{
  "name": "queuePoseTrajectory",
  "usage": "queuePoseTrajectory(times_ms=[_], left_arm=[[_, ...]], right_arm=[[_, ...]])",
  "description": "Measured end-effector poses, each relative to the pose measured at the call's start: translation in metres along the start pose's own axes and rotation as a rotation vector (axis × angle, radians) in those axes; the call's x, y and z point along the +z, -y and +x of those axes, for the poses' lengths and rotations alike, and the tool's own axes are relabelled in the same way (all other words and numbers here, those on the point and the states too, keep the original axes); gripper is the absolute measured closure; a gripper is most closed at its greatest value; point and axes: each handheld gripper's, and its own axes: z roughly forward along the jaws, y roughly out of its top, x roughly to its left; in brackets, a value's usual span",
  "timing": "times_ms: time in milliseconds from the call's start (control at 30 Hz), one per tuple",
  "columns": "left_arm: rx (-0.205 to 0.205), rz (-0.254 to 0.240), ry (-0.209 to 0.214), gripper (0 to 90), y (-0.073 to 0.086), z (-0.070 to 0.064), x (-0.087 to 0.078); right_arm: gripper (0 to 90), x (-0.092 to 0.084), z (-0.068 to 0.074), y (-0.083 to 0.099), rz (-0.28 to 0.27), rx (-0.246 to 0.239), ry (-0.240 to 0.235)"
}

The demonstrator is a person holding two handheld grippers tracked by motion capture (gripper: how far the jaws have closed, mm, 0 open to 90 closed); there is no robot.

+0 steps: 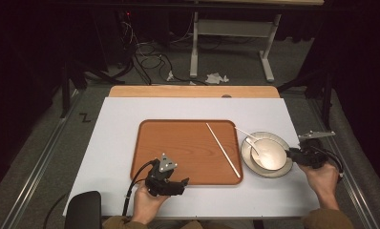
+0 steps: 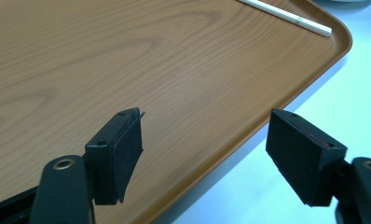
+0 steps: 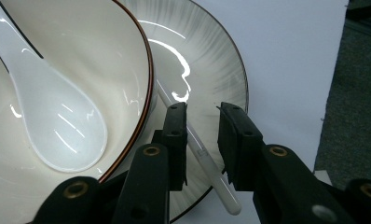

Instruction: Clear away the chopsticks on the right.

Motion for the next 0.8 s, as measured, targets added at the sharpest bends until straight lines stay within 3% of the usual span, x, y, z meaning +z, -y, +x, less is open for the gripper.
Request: queuePoseTrajectory(times_ms=[133,600,800], left_arm=[[-0.004,0.002,-0.005,26.8,0.001,0.0,0.0],[-0.019,-0.004,-0.02,26.7,0.004,0.001,-0.005],[-0.014,0.001,-0.015,26.7,0.004,0.0,-0.004]], right_arm=[[72.7,0.005,-0.001,-0.001,0.036,-0.006,0.0],[83.9,0.013,-0.003,-0.007,0.049,-0.02,0.01],[84.8,0.014,-0.002,-0.007,0.046,-0.03,0.013]])
